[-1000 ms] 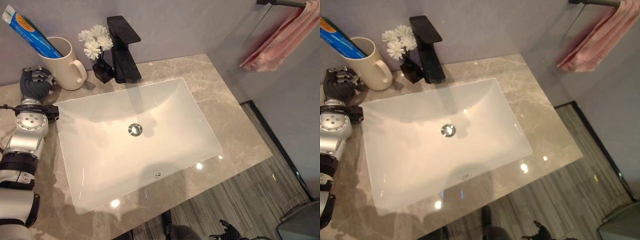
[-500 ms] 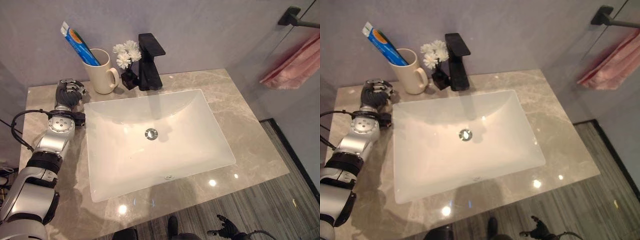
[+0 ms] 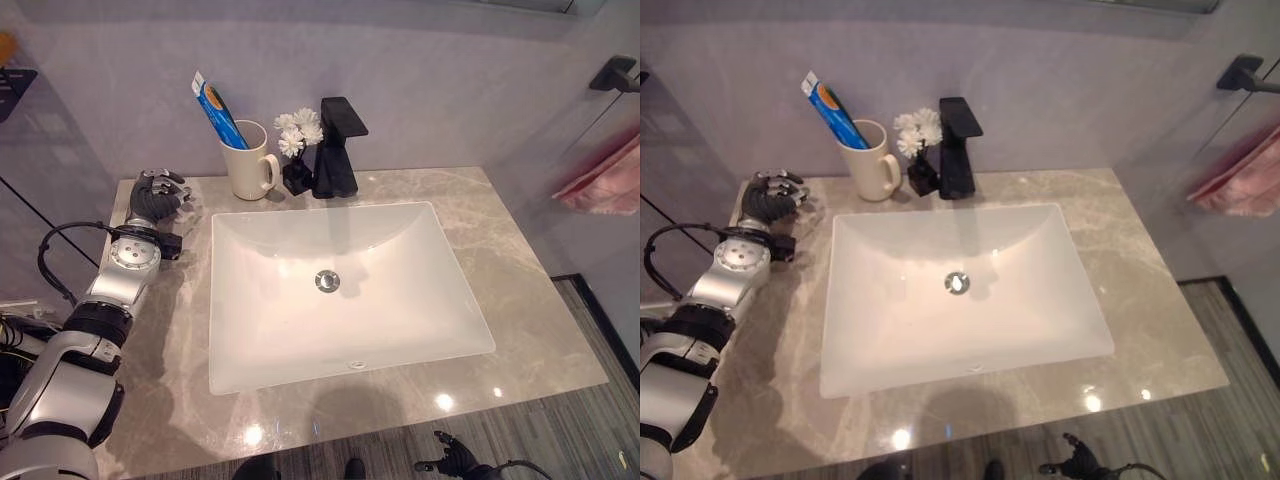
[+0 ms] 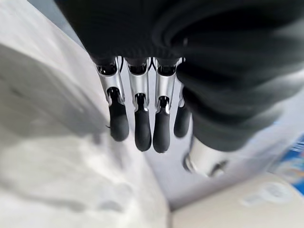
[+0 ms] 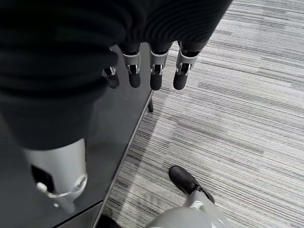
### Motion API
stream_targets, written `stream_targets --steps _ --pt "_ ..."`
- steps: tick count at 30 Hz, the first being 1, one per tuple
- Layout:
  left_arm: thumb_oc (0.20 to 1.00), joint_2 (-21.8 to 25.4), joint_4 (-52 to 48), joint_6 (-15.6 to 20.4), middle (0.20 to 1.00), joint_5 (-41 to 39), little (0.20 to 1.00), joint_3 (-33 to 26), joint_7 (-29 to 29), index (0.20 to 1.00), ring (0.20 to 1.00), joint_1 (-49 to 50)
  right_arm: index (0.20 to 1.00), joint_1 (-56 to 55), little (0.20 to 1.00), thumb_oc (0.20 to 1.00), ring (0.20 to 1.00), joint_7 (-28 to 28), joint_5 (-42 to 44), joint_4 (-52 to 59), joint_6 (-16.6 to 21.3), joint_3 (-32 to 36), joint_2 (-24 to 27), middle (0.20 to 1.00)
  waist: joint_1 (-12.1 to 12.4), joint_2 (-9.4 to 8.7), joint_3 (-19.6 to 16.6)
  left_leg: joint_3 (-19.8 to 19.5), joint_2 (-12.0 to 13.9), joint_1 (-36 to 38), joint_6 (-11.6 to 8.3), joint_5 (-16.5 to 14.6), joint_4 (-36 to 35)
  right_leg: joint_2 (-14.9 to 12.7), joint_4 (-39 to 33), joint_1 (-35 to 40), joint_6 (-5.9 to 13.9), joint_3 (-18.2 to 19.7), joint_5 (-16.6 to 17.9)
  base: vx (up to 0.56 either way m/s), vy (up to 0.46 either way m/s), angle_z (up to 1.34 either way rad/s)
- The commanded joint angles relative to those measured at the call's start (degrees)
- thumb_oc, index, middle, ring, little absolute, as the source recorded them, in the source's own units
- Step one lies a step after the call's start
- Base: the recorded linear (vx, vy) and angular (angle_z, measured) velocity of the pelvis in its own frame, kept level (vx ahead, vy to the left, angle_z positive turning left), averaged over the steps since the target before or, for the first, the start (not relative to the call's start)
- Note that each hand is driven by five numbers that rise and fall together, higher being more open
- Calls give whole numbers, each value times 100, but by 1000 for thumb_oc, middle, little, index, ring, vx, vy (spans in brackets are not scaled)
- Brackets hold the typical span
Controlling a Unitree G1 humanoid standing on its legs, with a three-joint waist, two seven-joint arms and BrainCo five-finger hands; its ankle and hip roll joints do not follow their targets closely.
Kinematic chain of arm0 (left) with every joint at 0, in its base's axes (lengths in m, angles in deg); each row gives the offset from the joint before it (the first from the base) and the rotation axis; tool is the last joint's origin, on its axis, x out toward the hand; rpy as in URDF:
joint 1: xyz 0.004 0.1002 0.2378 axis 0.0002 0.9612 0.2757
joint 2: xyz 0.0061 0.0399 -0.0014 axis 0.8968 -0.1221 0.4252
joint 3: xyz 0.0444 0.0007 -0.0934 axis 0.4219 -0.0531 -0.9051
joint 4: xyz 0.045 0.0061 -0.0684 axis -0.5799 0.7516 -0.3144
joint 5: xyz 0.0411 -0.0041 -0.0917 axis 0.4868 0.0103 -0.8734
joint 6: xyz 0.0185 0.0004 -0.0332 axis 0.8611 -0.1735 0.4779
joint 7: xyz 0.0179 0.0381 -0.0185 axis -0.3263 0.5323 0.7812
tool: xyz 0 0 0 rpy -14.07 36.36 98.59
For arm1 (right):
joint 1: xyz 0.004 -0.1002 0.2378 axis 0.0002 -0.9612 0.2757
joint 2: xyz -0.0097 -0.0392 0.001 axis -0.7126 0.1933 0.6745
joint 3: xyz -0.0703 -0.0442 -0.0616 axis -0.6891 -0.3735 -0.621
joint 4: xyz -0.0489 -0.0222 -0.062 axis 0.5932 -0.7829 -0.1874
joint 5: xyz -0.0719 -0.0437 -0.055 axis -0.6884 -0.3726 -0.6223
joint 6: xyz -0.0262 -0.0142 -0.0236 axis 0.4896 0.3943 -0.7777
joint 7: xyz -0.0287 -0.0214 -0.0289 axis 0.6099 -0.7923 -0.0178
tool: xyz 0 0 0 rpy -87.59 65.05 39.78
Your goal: Put brush and paste in cup on sink, flatten towel.
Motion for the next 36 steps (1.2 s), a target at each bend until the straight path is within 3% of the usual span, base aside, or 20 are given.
stream_targets --steps 1,8,9,10,15,20,26,31,33,36 --pt "1000 4 157 111 1000 178 1000 -766 308 1000 1000 -155 1000 -106 1000 1000 1000 113 -66 36 -12 152 178 1000 43 83 141 13 -261 -20 279 -878 831 -226 580 -63 178 48 76 0 0 0" --pt "1000 -264 -1677 207 1000 665 1000 -2300 647 1000 1000 2272 1000 -128 1000 1000 1000 94 -148 -252 -72 472 21 1000 40 217 -20 147 -235 452 282 -878 685 -182 683 159 87 162 6 5 -31 -15" --pt "1000 -386 -2235 305 1000 668 1000 -2876 627 1000 1000 3119 1000 -224 1000 1000 1000 63 -160 -238 -89 668 6 1000 100 240 -105 175 -254 570 282 -900 664 -165 662 252 75 153 34 -5 -47 0" --pt "1000 -394 -2263 293 1000 673 1000 -2902 625 1000 1000 3156 1000 -228 1000 1000 1000 63 -160 -236 -90 653 14 1000 89 246 -109 177 -253 577 282 -901 662 -164 657 260 75 154 36 -20 -63 -9" --pt "1000 -1074 -3455 636 1000 310 1000 -4060 656 1000 1000 4729 1000 -349 1000 1000 1000 67 -194 -270 -90 985 -6 1000 226 316 -185 291 -195 755 272 -1001 813 -128 582 419 32 228 3 -29 -45 -5" --pt "1000 -1476 -4189 876 1000 -46 1000 -4244 470 1000 1000 5236 1000 -398 1000 1000 1000 78 -98 -315 -60 1120 -47 1000 293 352 -202 307 -129 884 259 -919 725 -71 561 466 -9 268 -27 -61 -61 -6" --pt "1000 -1746 -5121 1034 1000 -462 1000 -3727 -155 1000 1000 5451 1000 -391 1000 1000 1000 93 92 -331 18 1122 -64 1000 260 386 -164 190 -29 938 177 -745 669 127 648 529 -184 204 -209 -88 -103 0" --pt "1000 -1650 -5295 1066 1000 335 1000 -3714 180 1000 1000 5439 1000 -306 1000 1000 1000 130 247 -94 169 1004 5 1000 265 363 6 -15 166 814 20 -457 686 496 868 442 -430 151 -452 -161 -202 12" --pt "1000 -1626 -5261 1047 1000 691 1000 -3743 451 1000 1000 5385 1000 -238 1000 1000 1000 133 158 -75 185 840 115 1000 313 349 147 -242 279 618 -106 -193 685 671 836 406 -554 88 -493 -200 -215 31" --pt "1000 -1701 -5140 1087 1000 636 1000 -3709 479 1000 1000 5358 1000 -178 1000 1000 1000 171 82 -107 193 792 304 1000 380 353 282 -404 359 445 -238 97 565 797 736 390 -631 -63 -476 -155 -148 41"
